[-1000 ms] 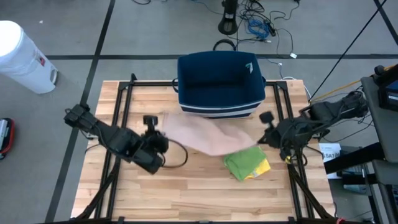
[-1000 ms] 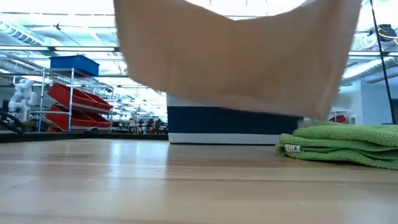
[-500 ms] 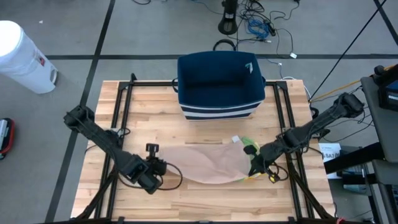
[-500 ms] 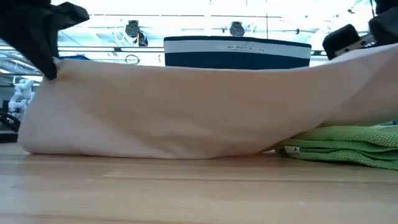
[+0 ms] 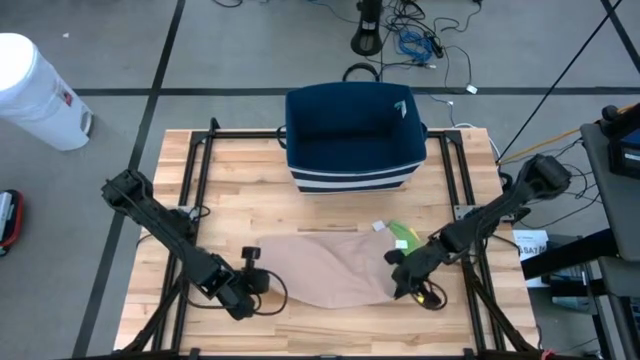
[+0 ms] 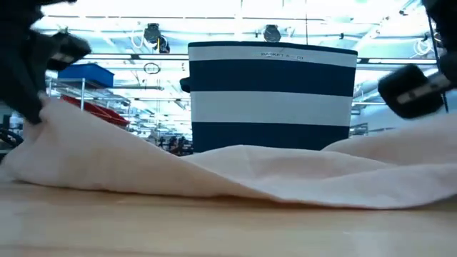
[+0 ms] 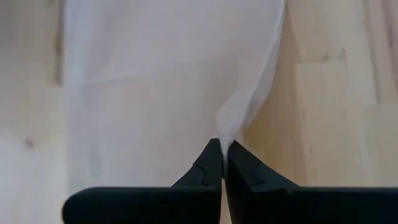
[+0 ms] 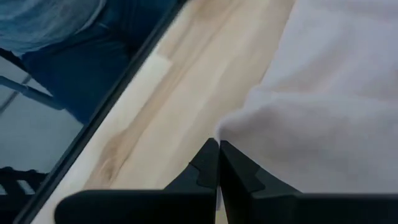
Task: Fold towel
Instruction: Fold the light brown towel
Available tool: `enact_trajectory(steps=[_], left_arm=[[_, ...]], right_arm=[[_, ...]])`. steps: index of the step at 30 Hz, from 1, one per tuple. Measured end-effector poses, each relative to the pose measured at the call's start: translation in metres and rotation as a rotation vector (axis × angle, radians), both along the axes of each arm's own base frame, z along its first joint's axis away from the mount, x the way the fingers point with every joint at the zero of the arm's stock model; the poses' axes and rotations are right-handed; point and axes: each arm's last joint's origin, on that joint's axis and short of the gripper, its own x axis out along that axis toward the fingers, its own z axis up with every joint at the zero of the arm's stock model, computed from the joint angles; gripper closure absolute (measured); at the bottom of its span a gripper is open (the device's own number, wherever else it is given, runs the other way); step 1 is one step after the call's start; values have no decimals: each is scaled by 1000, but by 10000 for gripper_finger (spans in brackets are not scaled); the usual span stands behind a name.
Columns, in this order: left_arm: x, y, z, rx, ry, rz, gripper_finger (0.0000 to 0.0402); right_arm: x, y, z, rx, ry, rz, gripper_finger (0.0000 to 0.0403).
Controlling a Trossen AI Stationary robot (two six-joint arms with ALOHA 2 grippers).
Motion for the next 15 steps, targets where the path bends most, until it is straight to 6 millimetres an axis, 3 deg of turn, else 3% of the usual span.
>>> enact_trajectory(steps=[7, 15], left_arm=[[-9, -2, -8, -48, 58, 0, 401], [-26, -7, -11, -71, 162, 55, 401]], right_arm=[[0, 5, -12, 44, 134, -57, 372], [-8, 1, 4, 92, 134, -107, 303]])
